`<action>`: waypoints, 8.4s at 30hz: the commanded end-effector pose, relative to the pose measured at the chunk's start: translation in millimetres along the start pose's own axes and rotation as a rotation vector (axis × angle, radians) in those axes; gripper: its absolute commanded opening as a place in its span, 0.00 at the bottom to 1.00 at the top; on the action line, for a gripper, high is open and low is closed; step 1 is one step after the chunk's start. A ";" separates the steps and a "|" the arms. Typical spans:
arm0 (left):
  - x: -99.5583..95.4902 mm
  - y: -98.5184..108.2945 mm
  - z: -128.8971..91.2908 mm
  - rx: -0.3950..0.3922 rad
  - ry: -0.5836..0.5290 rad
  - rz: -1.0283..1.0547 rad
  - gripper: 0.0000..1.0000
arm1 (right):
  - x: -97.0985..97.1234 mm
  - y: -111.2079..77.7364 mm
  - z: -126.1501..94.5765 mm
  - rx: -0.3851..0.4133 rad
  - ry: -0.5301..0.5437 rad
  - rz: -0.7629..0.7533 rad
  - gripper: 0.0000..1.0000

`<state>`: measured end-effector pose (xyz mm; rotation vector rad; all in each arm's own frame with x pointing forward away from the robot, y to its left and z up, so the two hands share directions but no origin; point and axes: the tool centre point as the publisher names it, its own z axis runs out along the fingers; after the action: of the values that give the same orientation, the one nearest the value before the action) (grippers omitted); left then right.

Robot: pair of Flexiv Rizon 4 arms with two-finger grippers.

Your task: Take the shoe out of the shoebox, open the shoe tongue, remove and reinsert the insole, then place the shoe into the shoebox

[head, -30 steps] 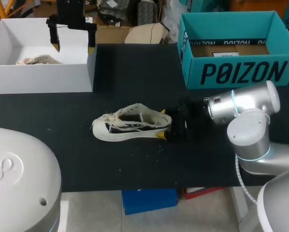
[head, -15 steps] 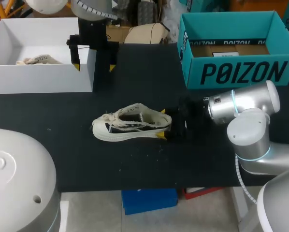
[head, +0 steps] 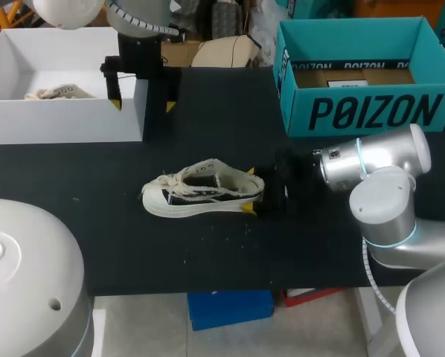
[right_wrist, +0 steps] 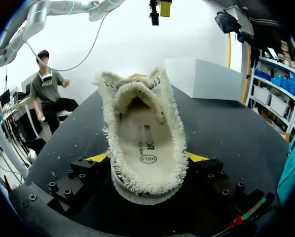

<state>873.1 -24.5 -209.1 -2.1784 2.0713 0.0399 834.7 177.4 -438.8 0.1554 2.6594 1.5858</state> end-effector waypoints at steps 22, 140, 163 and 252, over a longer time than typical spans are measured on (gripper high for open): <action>103.0 51.1 62.4 -0.141 -0.027 0.117 1.00 | -1.8 -1.1 3.5 0.003 -0.003 0.001 0.00; -34.9 112.3 138.9 -0.185 -0.349 -0.151 1.00 | -1.8 -1.1 3.5 0.003 -0.003 0.001 0.00; 2.8 91.3 31.6 0.059 0.171 0.817 0.16 | -1.8 -1.1 3.5 0.003 -0.003 0.001 0.00; 139.9 77.9 112.1 -0.131 0.622 1.780 0.00 | -1.8 -1.1 3.5 0.003 -0.003 0.001 0.00</action>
<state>811.1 -153.4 -341.2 0.3370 3.5008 -0.3427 835.1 180.8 -439.1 0.1565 2.6581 1.5850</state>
